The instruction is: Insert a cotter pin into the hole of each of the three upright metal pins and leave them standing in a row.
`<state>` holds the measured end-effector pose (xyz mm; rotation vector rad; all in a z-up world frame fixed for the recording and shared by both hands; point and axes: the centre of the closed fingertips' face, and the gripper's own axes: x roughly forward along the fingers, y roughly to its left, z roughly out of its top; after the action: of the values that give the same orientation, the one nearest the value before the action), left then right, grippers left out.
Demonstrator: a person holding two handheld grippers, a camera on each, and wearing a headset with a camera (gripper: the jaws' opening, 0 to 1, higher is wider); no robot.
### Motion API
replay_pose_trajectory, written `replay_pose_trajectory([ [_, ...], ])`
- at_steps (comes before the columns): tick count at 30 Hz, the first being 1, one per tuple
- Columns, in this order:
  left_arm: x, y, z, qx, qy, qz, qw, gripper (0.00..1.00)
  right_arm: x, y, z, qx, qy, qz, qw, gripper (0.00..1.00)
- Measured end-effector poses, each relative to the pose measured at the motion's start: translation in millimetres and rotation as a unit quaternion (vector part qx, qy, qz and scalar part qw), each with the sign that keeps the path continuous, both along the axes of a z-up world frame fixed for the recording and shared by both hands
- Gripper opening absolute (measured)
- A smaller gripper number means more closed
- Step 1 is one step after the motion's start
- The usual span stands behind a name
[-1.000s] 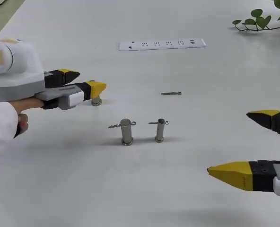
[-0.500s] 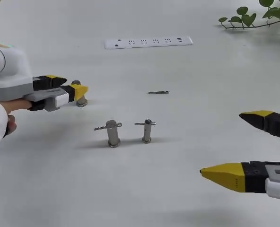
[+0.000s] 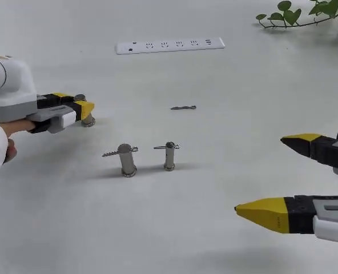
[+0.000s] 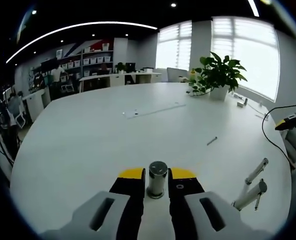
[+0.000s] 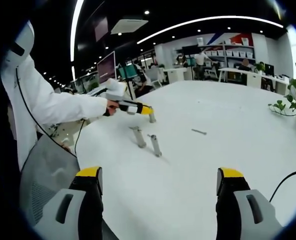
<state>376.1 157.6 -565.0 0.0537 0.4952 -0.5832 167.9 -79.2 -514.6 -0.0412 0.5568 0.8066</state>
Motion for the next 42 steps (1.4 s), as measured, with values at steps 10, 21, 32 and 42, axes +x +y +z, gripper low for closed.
replay_pose_trajectory([
  [10, -0.8, -3.5, 3.8, 0.018, -0.017, -0.02, 0.9995, 0.1, 0.7, 2.3, -3.4, 0.001, 0.006, 0.004, 1.0, 0.91],
  [21, -10.6, 6.3, 12.6, 0.007, -0.004, 0.026, 0.9996, 0.09, 1.8, 4.1, -0.5, -0.001, 0.003, 0.011, 0.9999, 0.91],
  [32, -47.1, 5.0, 69.6, -0.026, -0.037, 0.007, 0.999, 0.09, 0.5, 10.9, 5.9, 0.001, -0.003, 0.026, 0.9996, 0.9],
  [42, -83.0, -2.3, 89.0, -0.006, -0.056, -0.023, 0.9981, 0.09, -6.6, 17.8, 10.6, 0.008, -0.01, 0.037, 0.9992, 0.89],
])
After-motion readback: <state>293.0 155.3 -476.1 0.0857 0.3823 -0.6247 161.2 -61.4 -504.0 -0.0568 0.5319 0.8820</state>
